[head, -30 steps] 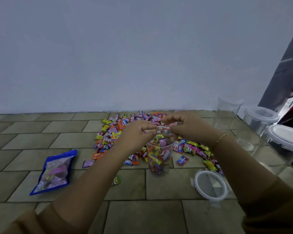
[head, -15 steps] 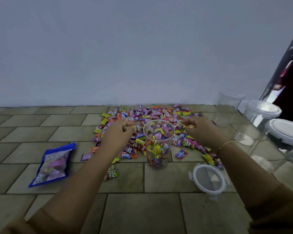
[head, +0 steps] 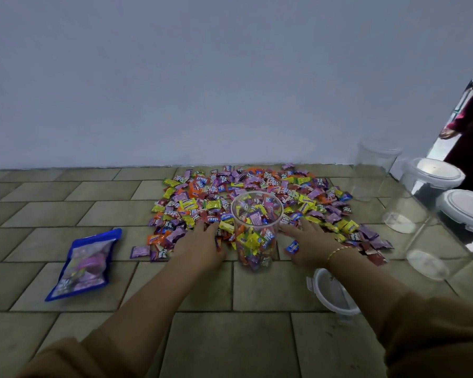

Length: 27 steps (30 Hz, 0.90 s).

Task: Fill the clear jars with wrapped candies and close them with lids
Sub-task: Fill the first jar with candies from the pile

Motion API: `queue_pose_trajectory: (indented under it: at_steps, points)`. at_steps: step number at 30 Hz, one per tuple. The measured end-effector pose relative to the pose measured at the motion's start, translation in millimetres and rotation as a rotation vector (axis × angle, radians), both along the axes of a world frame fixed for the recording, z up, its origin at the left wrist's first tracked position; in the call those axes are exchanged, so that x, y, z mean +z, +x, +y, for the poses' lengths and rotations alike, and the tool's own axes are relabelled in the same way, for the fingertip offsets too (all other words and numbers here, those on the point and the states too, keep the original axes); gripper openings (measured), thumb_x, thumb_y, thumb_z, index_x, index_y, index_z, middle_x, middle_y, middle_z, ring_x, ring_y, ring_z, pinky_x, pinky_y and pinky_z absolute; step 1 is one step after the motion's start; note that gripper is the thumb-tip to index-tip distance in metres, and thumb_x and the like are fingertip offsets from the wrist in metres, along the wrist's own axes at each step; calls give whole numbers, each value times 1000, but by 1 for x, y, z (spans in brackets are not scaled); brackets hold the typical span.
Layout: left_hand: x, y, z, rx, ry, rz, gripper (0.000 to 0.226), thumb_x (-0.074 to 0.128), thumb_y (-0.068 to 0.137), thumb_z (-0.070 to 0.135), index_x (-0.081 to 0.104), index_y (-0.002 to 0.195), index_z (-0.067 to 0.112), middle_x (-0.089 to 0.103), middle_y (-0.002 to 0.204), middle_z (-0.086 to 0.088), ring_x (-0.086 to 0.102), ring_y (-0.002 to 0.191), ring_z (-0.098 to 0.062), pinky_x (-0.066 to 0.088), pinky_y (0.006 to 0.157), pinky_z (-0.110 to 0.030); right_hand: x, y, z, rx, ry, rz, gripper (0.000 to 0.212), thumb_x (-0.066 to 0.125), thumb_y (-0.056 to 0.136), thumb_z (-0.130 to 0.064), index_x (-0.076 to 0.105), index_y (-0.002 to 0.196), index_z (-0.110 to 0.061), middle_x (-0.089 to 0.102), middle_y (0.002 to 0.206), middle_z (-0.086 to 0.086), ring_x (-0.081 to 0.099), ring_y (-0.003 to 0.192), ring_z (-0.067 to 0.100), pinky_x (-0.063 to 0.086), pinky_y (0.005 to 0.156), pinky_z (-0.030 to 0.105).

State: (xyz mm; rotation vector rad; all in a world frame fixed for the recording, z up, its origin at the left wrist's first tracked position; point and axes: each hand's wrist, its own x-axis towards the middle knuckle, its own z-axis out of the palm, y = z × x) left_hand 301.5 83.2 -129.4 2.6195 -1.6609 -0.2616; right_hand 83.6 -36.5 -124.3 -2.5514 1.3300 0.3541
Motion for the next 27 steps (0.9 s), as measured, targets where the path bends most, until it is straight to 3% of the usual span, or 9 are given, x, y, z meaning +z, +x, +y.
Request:
queue_pose_trajectory:
  at_steps: [8, 12, 15, 19, 24, 27]
  points:
    - [-5, 1, -6, -25, 84, -37, 70, 40, 92, 54, 7, 150, 34, 20, 155, -6, 31, 136, -33, 43, 100, -46, -4, 14, 1, 1, -46, 75, 76, 47, 88, -26, 2, 144, -50, -16, 158, 1, -1, 145, 34, 28, 107, 57]
    - [-3, 1, -8, -12, 89, -13, 78, 43, 90, 57, -3, 150, 36, 5, 159, -3, 24, 140, -36, 37, 104, -47, -2, 18, -1, -8, -50, 126, 75, 46, 88, -28, 2, 144, -49, -14, 158, 0, 1, 144, 35, 27, 106, 60]
    - [-1, 3, -10, -33, 127, -52, 72, 42, 90, 58, 8, 149, 37, 9, 159, -4, 26, 138, -35, 42, 100, -46, -2, 21, -4, 10, -36, 157, 66, 42, 92, -32, 6, 145, -45, 4, 158, 1, 12, 143, 35, 30, 105, 59]
    - [1, 4, -11, -53, 102, -83, 59, 44, 91, 51, 30, 144, 32, 30, 150, -4, 39, 129, -29, 47, 90, -41, -2, 24, -8, 7, -26, 34, 55, 41, 94, -20, 25, 144, -34, 31, 149, 5, 32, 133, 33, 42, 100, 50]
    - [-5, 3, -8, -64, 49, -60, 51, 48, 92, 42, 39, 140, 27, 45, 137, -2, 46, 122, -25, 49, 91, -42, -9, 19, -4, 1, -90, -50, 54, 40, 91, -2, 37, 140, -26, 39, 141, 7, 38, 126, 31, 43, 98, 40]
    - [-9, 7, -8, -90, 23, -59, 46, 47, 94, 32, 42, 139, 32, 47, 134, -1, 47, 121, -25, 49, 91, -43, -11, 13, -1, -11, -140, -129, 44, 41, 89, 3, 48, 127, -17, 41, 136, 10, 44, 119, 30, 42, 89, 37]
